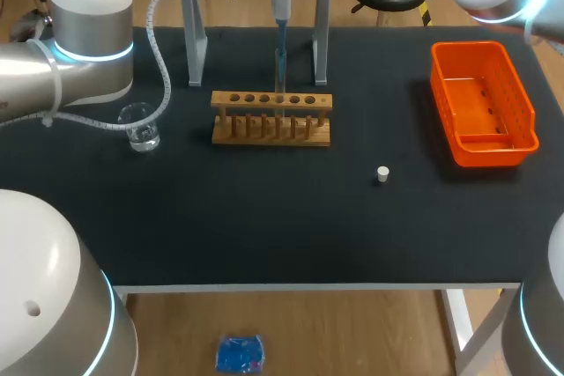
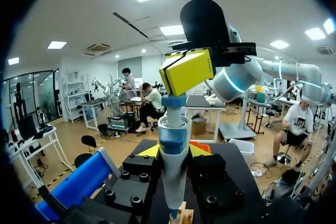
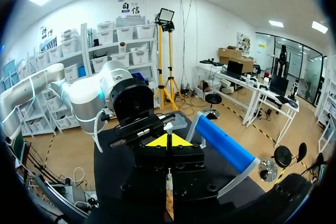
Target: Invert the test tube, pick up the pipette, mount the tip to pipette, aspirate from beaker and dispense into the tube, eject the tip, return the pipette, and cap with the stopper.
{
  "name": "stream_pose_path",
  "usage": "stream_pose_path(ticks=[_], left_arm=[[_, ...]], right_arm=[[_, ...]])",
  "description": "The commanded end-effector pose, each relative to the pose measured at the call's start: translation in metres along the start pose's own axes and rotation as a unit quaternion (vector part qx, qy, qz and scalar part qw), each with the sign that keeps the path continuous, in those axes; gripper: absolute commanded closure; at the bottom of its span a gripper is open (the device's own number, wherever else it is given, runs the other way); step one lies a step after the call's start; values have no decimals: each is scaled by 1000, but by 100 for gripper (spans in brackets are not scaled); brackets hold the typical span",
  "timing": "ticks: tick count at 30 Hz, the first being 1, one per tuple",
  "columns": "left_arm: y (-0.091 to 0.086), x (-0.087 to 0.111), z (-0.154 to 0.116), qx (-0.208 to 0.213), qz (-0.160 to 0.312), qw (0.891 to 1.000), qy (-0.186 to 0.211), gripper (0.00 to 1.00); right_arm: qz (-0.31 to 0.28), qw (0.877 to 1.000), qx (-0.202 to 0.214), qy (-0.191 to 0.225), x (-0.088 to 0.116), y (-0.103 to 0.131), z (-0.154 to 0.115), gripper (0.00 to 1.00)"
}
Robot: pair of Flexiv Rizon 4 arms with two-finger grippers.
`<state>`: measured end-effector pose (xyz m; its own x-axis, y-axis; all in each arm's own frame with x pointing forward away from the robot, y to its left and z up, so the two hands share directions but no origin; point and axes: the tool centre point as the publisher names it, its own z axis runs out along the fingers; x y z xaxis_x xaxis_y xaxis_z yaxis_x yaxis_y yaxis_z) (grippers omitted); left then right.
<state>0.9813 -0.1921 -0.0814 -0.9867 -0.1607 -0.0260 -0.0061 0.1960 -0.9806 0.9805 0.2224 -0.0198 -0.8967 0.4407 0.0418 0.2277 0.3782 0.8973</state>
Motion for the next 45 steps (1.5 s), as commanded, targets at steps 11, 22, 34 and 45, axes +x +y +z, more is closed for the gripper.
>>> stream_pose_path(ticks=[11, 22, 34, 45], left_arm=[[-3, 0, 0, 1, 1, 1000, 0, 100], [-3, 0, 0, 1, 1, 1000, 0, 100], [-3, 0, 0, 1, 1, 1000, 0, 100], [-3, 0, 0, 1, 1, 1000, 0, 100]], right_arm=[[6, 1000, 7, 3, -1, -13, 7, 100], [7, 1000, 11, 3, 0, -15, 7, 100], [-12, 1000, -6, -2, 7, 8, -14, 25], [-29, 999, -19, 4, 15, 14, -54, 0]])
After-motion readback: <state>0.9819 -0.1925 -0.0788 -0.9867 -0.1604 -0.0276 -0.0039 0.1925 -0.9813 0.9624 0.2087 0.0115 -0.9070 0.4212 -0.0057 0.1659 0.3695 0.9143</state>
